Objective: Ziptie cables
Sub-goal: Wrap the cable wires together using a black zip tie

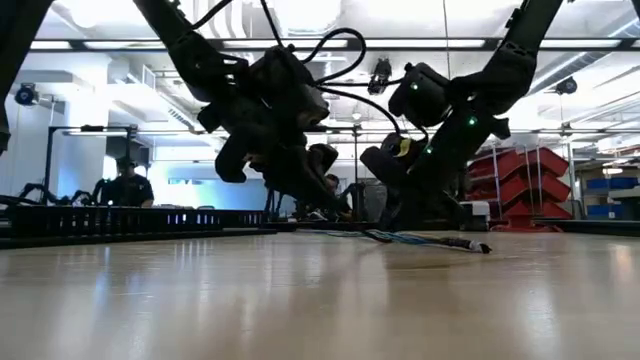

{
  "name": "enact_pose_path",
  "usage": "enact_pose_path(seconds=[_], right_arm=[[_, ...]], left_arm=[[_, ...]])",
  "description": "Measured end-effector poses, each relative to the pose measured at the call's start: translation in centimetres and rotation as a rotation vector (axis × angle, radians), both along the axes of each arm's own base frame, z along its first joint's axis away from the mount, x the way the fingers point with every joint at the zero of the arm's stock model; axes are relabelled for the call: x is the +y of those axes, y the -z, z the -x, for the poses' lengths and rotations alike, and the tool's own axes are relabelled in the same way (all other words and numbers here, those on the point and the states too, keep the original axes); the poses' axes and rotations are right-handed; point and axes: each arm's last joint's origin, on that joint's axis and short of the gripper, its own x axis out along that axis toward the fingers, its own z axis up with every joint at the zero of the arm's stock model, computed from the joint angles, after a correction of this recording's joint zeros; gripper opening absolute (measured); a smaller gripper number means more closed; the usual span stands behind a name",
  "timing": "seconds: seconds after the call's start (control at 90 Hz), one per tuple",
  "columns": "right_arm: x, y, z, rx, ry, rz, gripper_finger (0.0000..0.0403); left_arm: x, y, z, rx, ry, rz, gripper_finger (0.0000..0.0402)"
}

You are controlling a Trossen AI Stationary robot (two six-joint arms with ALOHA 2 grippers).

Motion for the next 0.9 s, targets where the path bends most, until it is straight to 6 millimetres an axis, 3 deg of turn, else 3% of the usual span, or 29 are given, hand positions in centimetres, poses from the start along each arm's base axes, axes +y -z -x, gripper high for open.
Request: enact_pose_path(seconds=[0.233,0.422,0.678,0.9], right_arm=[[3.4,-0.6,-0.7,-0.091,-0.018,0.196,0.0000],[6.0,-0.1,0.7,-0.174,0.036,0.327,0.0000],[7.9,0.3,2.3,-0.206,0.065,0.431,0.0000],[9.1,0.0,2.3,-0.187,-0.029,0.535,0.0000]], left_arm=[[0.2,-0.3,0.1,-0.002,-0.020,0.018,0.0000],[0.2,-0.6,-0.1,-0.027,-0.023,0.023,0.0000],[-0.5,-2.0,-1.0,-0.192,0.071,0.120,0.0000],[-0.9,-2.1,-1.3,-0.220,0.077,0.131,0.0000]])
